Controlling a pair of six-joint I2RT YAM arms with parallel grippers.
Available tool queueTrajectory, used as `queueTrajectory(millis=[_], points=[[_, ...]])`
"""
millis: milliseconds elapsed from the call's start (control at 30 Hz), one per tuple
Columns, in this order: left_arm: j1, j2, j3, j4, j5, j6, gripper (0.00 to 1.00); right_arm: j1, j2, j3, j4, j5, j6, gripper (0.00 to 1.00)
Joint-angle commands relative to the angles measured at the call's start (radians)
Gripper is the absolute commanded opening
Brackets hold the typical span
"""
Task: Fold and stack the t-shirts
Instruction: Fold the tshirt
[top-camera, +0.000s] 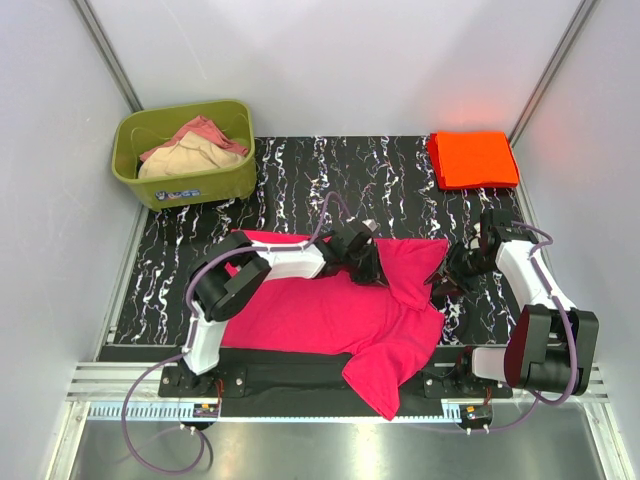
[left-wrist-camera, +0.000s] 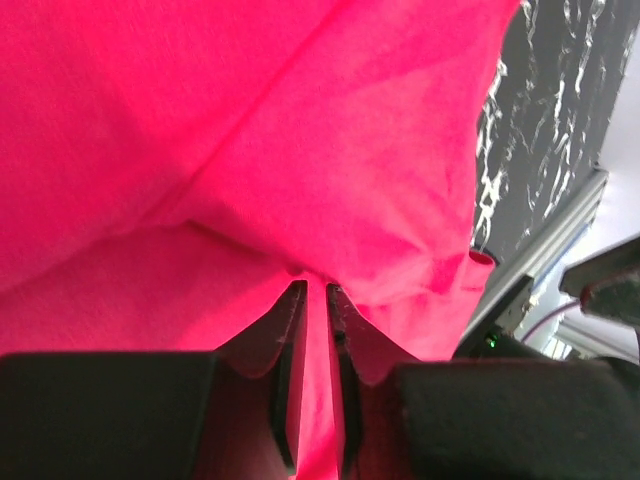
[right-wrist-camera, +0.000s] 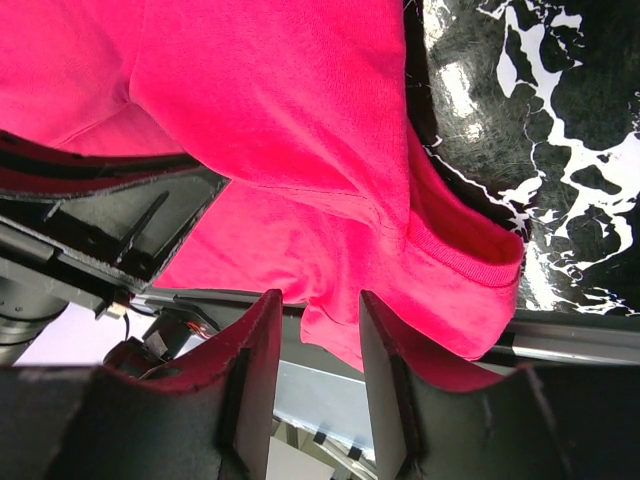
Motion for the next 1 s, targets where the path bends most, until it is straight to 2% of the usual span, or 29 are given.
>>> queueTrajectory(millis=[0,233,333,433,700,833,967], points=[[-0.006,0.029,0.063,0.005,-0.045,-0.007,0.20,0.005,-0.022,-0.001,-0.002,-0.032,0.006,0.43],[-0.006,0.040,0.096,-0.073,-0.055,0.002,0.21,0.005,-0.008,-0.009,0.004,-0.038,0.008,0.43],[-0.004,0.020,0.096,-0.115,-0.075,0.011,0.30,0.005,-0.008,-0.010,0.011,-0.039,0.009,0.43],[-0.003,0.032,0.099,-0.132,-0.071,0.011,0.32,0.007,-0.009,-0.015,0.012,-0.043,0.011,0.43],[0.000,0.075,0.145,-0.149,-0.045,0.022,0.29,0.005,0.004,-0.019,0.015,-0.036,0.016,0.43],[0.000,0.056,0.133,-0.181,-0.051,0.020,0.35,0.005,0.007,-0.030,0.015,-0.029,0.031,0.48],[0.003,0.069,0.155,-0.208,-0.048,0.031,0.37,0.005,0.035,-0.050,0.037,-0.050,0.051,0.49]])
